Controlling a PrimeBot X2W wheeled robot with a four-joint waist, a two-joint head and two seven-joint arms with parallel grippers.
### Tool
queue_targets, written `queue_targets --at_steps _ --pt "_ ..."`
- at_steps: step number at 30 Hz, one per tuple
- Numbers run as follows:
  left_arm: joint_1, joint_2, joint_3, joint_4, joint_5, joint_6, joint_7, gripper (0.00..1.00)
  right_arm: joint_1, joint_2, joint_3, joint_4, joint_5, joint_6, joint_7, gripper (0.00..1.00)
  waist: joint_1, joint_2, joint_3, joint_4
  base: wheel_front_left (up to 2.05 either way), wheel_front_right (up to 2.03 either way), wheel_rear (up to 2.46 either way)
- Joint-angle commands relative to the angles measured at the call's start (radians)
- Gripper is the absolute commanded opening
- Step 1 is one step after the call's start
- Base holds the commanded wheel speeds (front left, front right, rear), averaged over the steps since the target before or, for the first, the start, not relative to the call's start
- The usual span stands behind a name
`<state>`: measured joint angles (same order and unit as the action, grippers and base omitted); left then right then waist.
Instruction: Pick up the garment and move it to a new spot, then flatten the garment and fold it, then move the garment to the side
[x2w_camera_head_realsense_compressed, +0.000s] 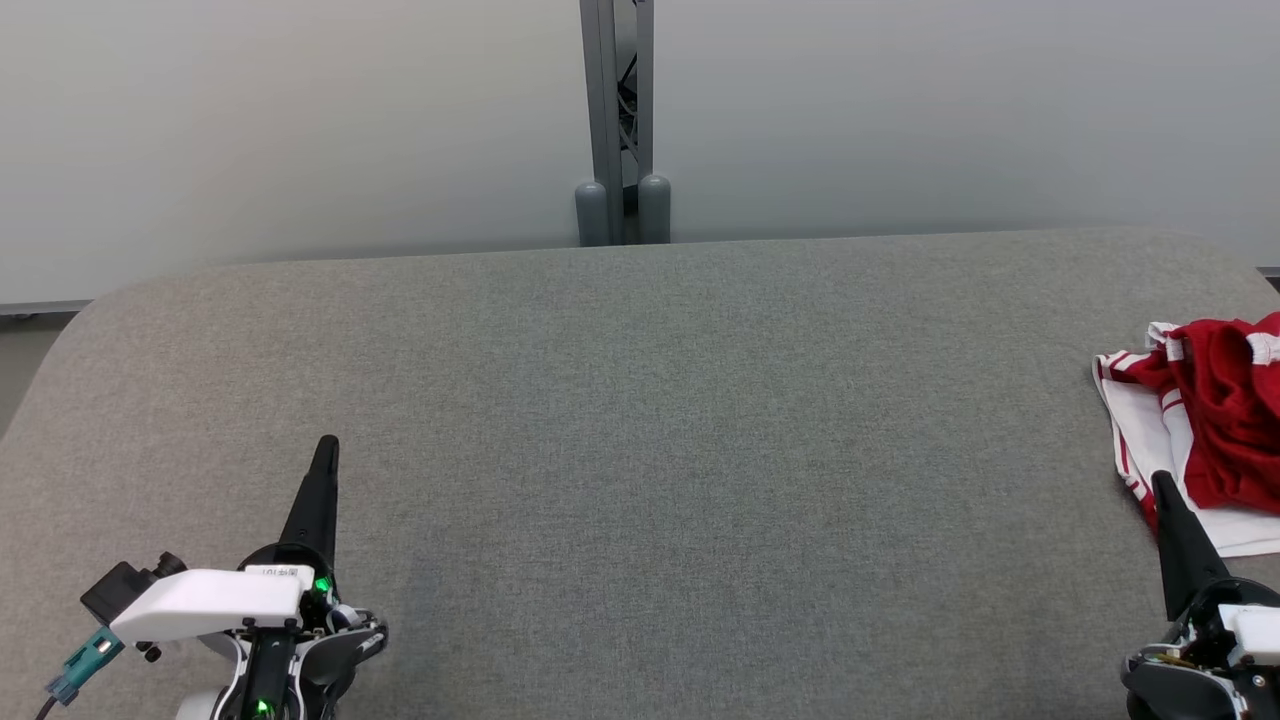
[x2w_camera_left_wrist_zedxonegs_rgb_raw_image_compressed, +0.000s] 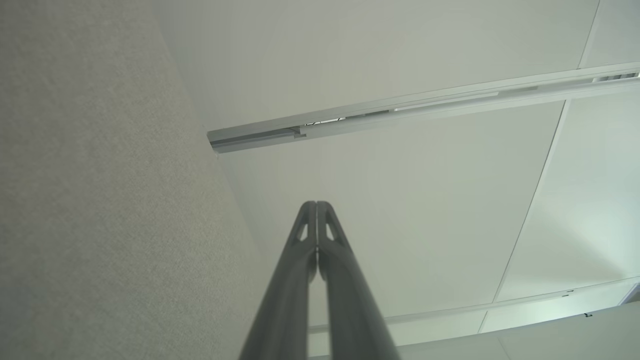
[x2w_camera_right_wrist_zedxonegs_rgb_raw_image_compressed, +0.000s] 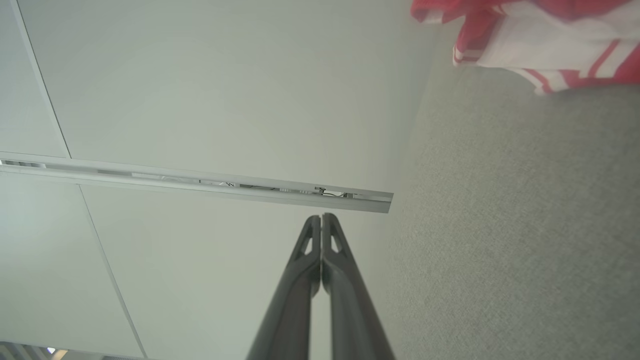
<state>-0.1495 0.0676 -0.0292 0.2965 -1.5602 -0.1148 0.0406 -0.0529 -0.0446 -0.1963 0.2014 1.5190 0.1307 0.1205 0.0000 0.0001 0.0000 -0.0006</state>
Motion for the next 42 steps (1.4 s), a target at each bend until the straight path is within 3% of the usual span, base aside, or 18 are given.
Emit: queue_targets --at_steps 1,12,42 --pt "-0.020 0.004 0.007 0.000 -0.020 -0.010 0.005 0.00 -0.007 -0.009 -0.007 -0.008 0.023 0.000 0.007 0.00 0.0000 -0.0001 0.000 0.000 0.00 0.00 0.00" --pt "-0.029 0.003 0.018 0.008 -0.092 -0.022 0.023 0.00 -0.006 -0.010 -0.019 -0.010 0.101 0.000 0.029 0.00 0.0000 -0.0001 0.001 0.000 0.00 0.00 0.00" --pt "-0.028 -0.002 0.025 0.008 -0.078 -0.019 0.029 0.00 -0.005 -0.010 -0.018 -0.010 0.094 0.000 0.028 0.00 0.0000 -0.0001 0.001 0.000 0.00 0.00 0.00"
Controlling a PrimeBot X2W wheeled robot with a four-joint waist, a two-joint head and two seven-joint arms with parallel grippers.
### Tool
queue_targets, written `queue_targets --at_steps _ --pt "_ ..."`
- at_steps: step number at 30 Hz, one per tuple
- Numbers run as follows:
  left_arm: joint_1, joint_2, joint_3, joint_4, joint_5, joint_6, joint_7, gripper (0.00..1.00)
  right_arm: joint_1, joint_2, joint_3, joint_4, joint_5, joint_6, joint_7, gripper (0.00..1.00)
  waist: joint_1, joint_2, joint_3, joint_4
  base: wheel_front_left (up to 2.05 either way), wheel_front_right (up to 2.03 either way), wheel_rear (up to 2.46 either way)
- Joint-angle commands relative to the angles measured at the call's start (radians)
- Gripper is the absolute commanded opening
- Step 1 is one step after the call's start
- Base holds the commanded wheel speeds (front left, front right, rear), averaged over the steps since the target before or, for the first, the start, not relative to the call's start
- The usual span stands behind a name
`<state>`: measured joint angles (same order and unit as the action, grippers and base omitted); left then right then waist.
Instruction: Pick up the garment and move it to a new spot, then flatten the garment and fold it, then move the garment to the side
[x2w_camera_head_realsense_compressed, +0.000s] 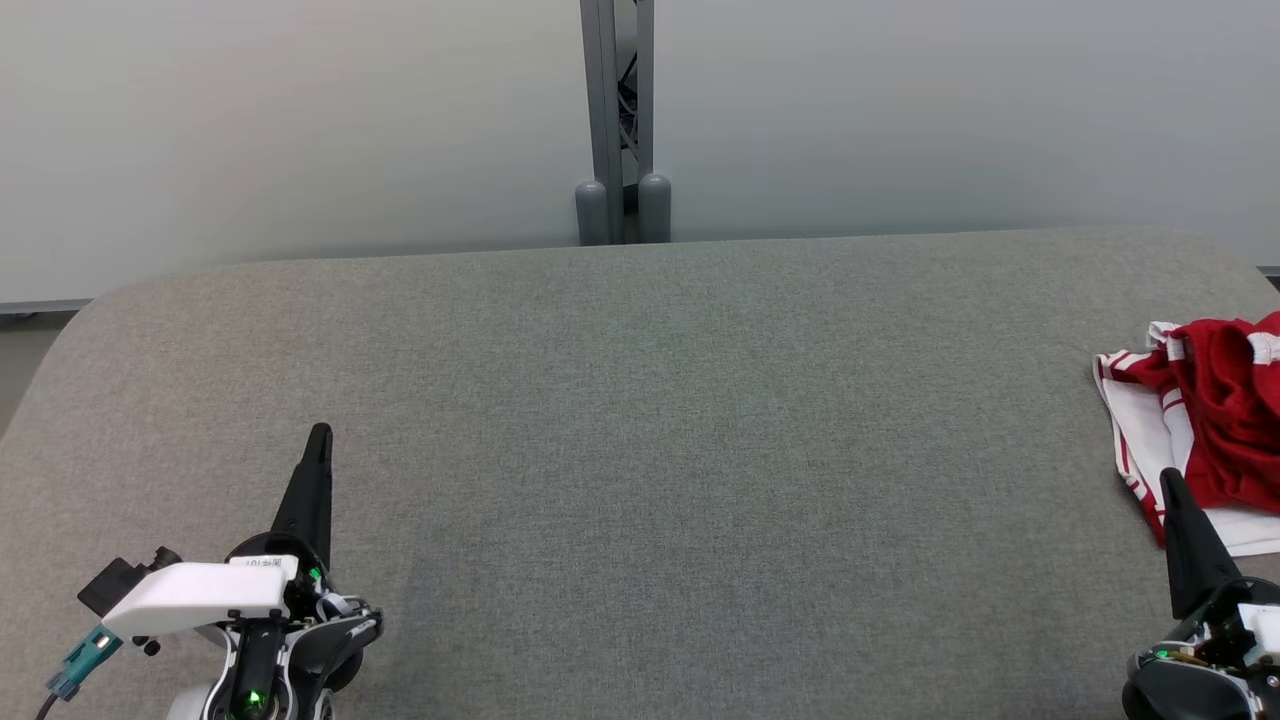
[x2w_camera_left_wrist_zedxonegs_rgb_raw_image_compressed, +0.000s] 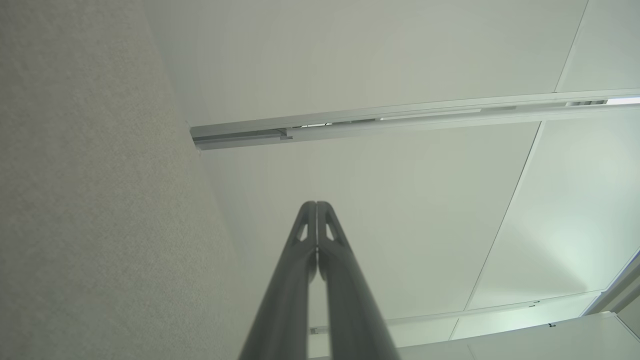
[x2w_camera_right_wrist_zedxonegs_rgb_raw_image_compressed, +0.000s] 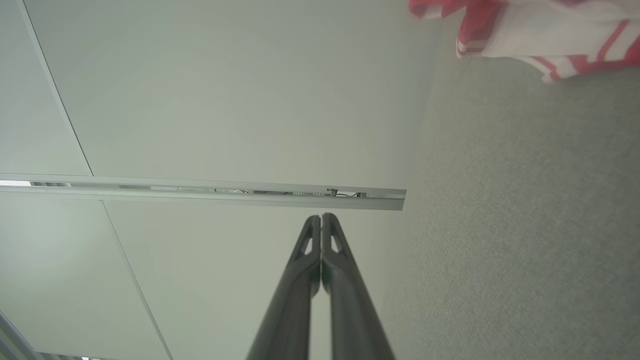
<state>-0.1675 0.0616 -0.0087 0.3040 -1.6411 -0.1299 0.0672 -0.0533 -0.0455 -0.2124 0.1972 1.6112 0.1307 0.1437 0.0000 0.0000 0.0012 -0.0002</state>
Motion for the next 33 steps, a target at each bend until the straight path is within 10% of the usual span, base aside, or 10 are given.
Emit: queue_targets --at_steps 1,33 --pt "-0.010 0.003 0.005 0.001 0.003 -0.004 0.003 0.00 -0.005 -0.009 -0.002 -0.005 0.002 0.000 0.004 0.00 0.0000 0.0000 0.000 0.000 0.00 0.00 0.00" --pt "-0.010 -0.001 0.012 0.001 0.009 -0.004 0.008 0.00 -0.005 -0.009 -0.002 -0.005 0.002 0.000 0.004 0.00 0.0000 0.0000 0.000 0.000 0.00 0.00 0.00"
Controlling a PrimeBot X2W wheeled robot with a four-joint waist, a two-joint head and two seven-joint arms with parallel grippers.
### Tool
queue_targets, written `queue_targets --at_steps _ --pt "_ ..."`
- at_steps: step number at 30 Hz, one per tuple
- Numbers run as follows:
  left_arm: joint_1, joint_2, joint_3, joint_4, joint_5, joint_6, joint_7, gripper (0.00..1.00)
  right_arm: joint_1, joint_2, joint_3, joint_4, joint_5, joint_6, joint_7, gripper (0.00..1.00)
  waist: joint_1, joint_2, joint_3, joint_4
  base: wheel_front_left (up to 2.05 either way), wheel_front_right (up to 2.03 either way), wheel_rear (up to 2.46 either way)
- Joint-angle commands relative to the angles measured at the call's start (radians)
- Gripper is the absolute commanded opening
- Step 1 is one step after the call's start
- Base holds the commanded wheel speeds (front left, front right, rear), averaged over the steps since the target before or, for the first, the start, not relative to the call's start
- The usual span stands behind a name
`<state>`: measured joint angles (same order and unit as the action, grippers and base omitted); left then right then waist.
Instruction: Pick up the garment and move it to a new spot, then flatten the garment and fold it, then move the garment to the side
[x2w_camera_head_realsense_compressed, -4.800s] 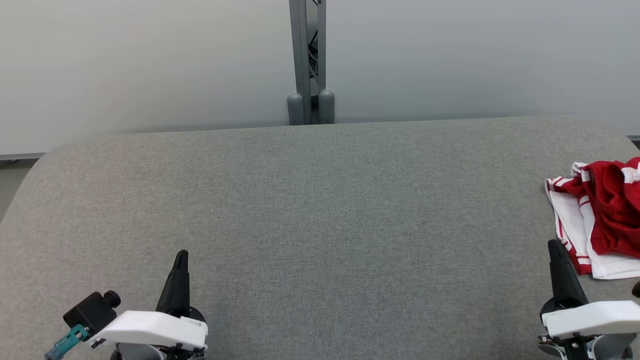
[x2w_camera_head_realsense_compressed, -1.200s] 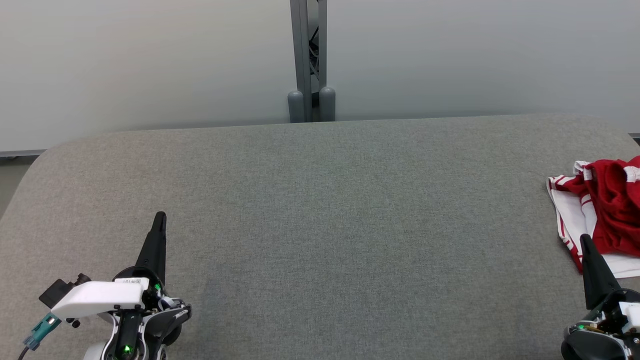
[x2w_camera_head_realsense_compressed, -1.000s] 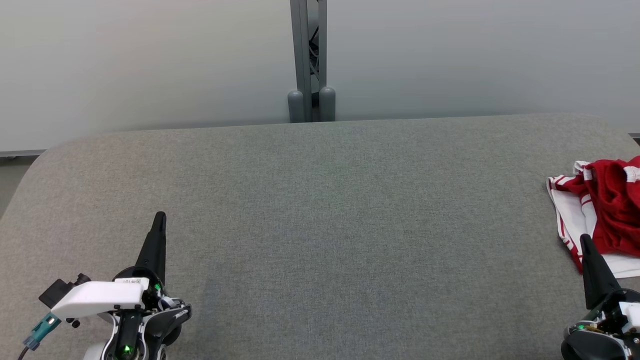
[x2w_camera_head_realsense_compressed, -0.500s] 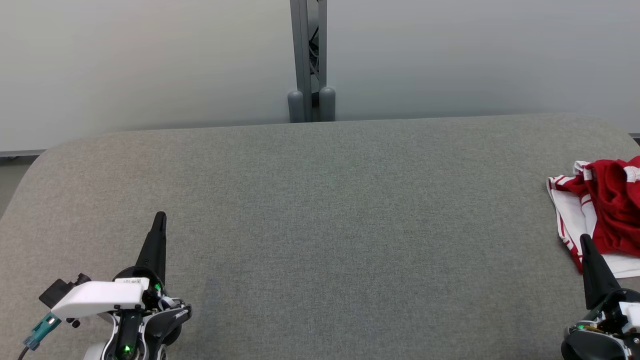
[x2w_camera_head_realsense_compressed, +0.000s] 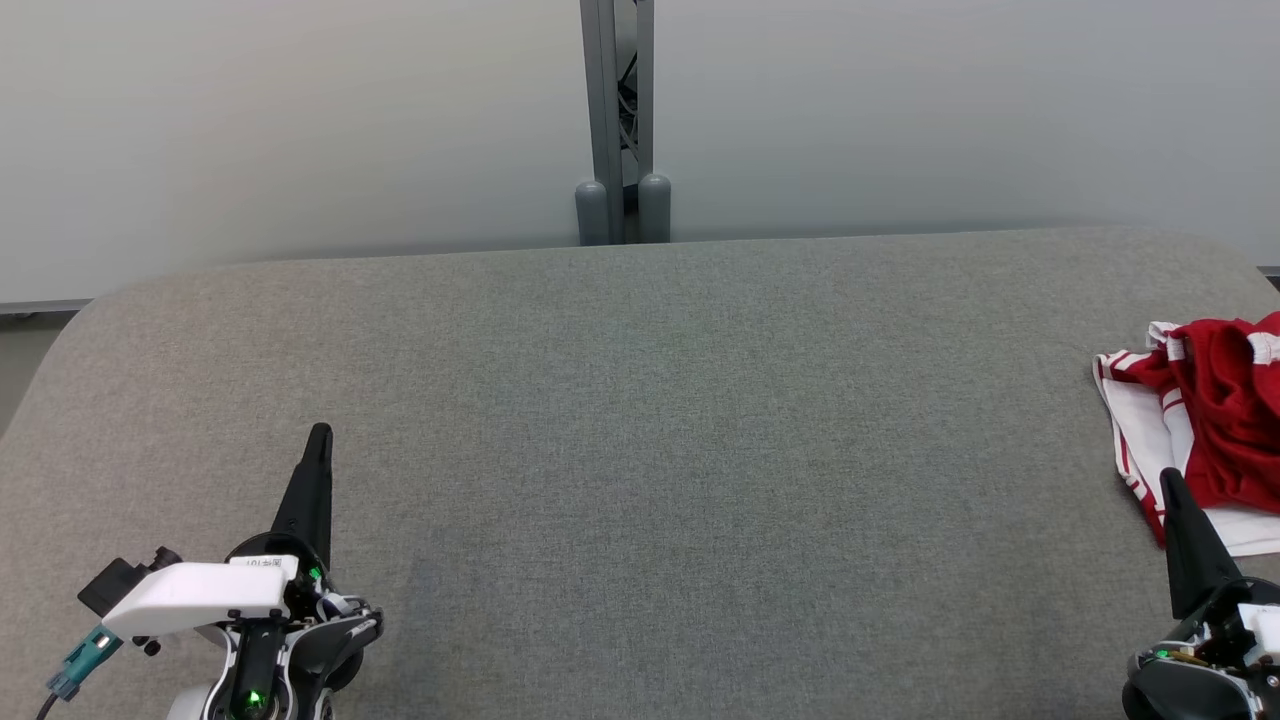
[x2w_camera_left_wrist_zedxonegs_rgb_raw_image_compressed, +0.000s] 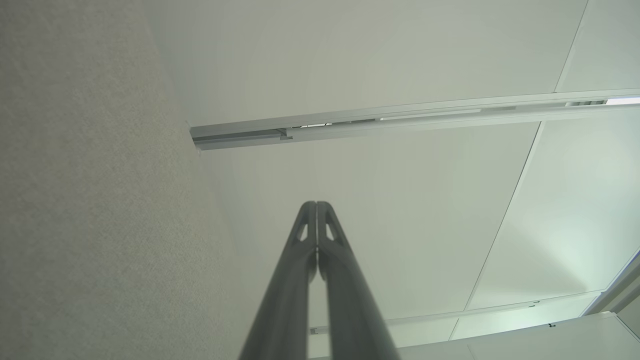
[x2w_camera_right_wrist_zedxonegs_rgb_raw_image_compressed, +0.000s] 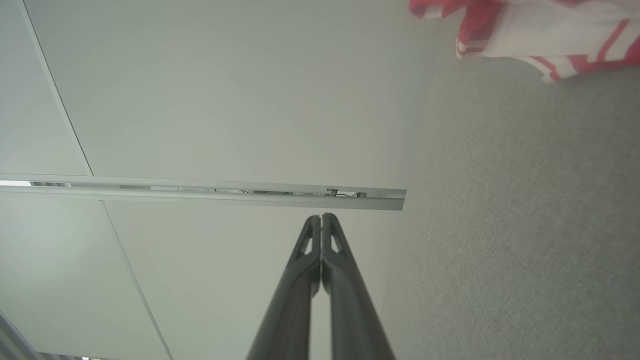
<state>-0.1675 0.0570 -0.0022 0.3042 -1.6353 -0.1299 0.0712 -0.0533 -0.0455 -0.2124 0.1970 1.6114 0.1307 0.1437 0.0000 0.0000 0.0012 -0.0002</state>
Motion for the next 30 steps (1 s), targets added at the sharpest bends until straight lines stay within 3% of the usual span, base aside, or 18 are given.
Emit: queue_targets --at_steps 1,30 --pt "-0.010 0.004 0.005 0.001 0.003 -0.004 0.005 0.00 -0.005 -0.009 -0.002 -0.005 0.002 0.000 0.004 0.00 0.0000 0.0000 0.000 0.000 0.00 0.00 0.00" --pt "-0.010 0.001 0.009 0.001 0.005 -0.004 0.007 0.00 -0.005 -0.009 -0.002 -0.005 0.002 0.000 0.004 0.00 0.0000 0.0000 0.000 0.000 0.00 0.00 0.00"
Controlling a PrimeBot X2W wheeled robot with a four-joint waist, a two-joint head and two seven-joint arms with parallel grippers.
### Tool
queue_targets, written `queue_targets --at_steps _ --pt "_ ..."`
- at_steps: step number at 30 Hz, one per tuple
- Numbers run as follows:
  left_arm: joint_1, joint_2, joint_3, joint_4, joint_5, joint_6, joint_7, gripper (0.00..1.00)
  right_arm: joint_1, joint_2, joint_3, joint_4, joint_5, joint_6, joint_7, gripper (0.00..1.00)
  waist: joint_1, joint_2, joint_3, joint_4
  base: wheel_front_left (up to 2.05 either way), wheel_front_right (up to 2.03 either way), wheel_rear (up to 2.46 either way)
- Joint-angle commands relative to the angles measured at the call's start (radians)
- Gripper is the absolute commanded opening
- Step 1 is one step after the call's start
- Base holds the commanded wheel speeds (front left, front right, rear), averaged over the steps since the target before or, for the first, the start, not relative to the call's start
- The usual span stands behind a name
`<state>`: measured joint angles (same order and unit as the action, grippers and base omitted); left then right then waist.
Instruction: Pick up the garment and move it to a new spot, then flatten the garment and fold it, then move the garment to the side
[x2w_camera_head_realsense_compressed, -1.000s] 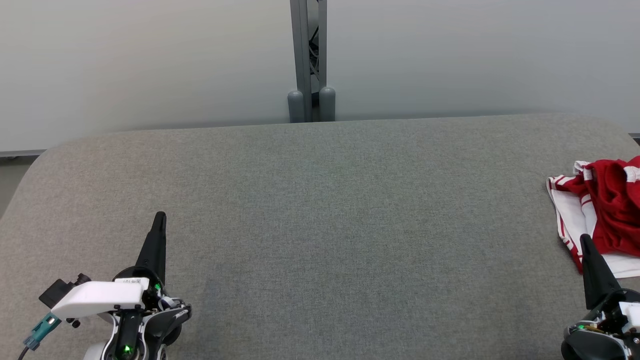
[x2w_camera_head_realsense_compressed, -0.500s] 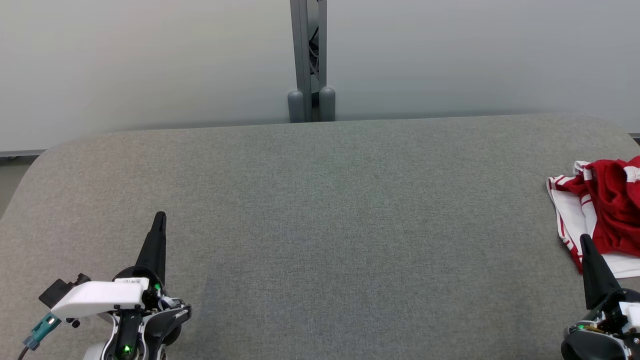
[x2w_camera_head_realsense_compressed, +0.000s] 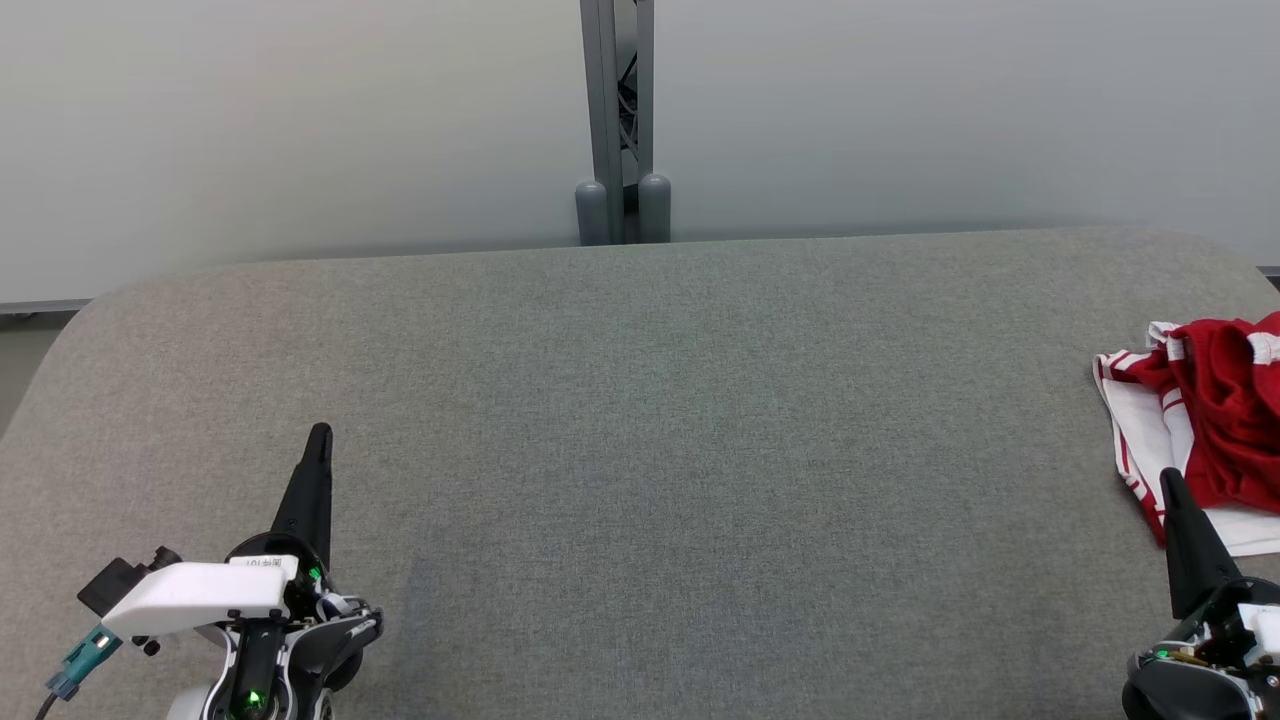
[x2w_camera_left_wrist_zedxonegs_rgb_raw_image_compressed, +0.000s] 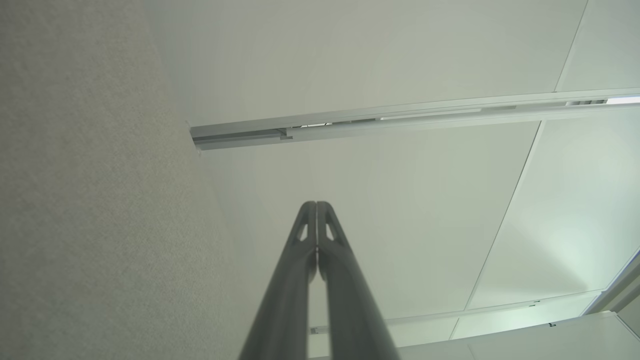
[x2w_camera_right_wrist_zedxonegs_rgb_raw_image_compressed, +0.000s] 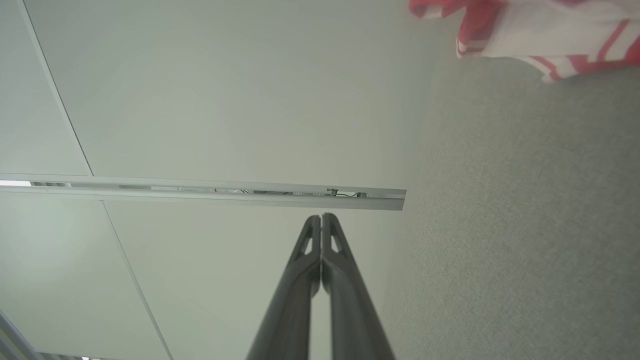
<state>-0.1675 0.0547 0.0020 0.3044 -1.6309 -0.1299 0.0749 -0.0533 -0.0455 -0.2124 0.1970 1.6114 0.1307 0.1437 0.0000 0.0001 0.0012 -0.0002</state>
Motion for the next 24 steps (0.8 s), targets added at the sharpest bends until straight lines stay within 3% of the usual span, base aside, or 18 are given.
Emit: queue_targets --at_steps 1,24 --pt "-0.010 0.003 0.005 0.000 0.001 -0.004 0.003 0.00 -0.005 -0.009 -0.002 -0.005 0.002 0.000 0.004 0.00 0.0000 -0.0001 0.000 0.000 0.00 0.00 0.00" --pt "-0.010 0.002 0.008 0.001 0.004 -0.004 0.006 0.00 -0.005 -0.009 -0.002 -0.005 0.002 0.000 0.004 0.00 0.0000 -0.0001 0.000 0.000 0.00 0.00 0.00"
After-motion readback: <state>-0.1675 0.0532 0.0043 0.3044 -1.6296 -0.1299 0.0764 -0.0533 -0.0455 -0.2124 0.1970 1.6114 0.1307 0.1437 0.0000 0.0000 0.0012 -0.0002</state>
